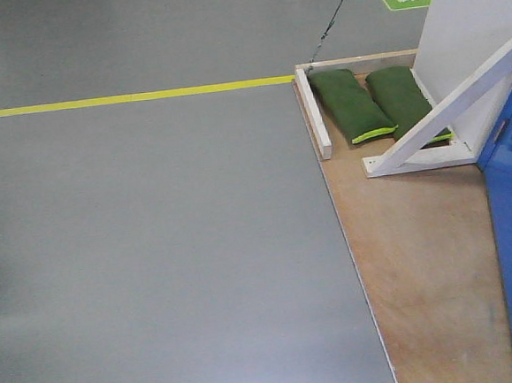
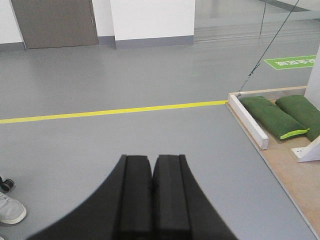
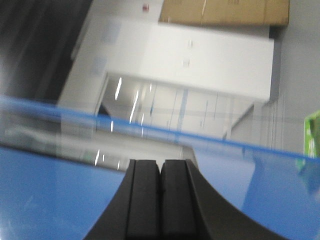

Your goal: Move to blue door and open it

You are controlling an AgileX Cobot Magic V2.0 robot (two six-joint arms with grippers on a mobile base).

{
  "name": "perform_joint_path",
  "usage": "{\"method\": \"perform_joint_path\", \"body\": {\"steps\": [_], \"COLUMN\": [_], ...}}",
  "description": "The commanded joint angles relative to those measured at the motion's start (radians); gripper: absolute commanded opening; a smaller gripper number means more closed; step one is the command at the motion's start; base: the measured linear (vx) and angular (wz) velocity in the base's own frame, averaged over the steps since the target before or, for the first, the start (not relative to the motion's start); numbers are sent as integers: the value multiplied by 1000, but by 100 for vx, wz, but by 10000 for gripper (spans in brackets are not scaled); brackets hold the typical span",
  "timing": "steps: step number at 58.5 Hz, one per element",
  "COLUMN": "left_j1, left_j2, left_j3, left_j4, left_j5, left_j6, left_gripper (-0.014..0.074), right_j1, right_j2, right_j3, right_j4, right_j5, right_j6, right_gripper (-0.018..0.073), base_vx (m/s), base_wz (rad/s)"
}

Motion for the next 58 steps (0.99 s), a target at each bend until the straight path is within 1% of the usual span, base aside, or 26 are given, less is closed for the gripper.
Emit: {"method": "perform_joint_path", "body": {"steps": [1, 6, 16, 22, 29, 40, 46, 58], "left_j1": [-6, -6, -6, -6, -6, -6, -6, -6], "left_j2": [-13, -13, -13, -13, -13, -13, -13, -13], "left_j3": [-25, -25, -25, -25, -25, -25, -25, -25], "left_j4": [-3, -3, -3, -3, -3, -3, -3, -3], "left_j5": [-85, -85, -85, -85, -85, -85, -85, -85], "left_j6": [-7, -7, -7, -7, -7, -7, -7, -7], "left_gripper": [73, 73, 73, 73, 73, 73, 73, 73], "right_j1": [19, 22, 23, 42, 96, 215, 267, 336], "right_j2": [-66, -67, -67, -67, -66, -65, -65, -65], "right_j3": [-52, -80, -148, -172, -176, -176, -176, -176], "right_j4": [79, 124, 124, 124, 124, 124, 124, 124], "right_j5": [282, 279, 279, 279, 278, 278, 278, 278], "right_j6": [-10, -10, -7, -7, -7, -7, -7, -7], "right_gripper": [12, 12, 12, 12, 12, 12, 12, 12], "base_vx": [0, 0, 0, 0, 0, 0, 0, 0], "base_wz": [0, 0, 0, 0, 0, 0, 0, 0]}}
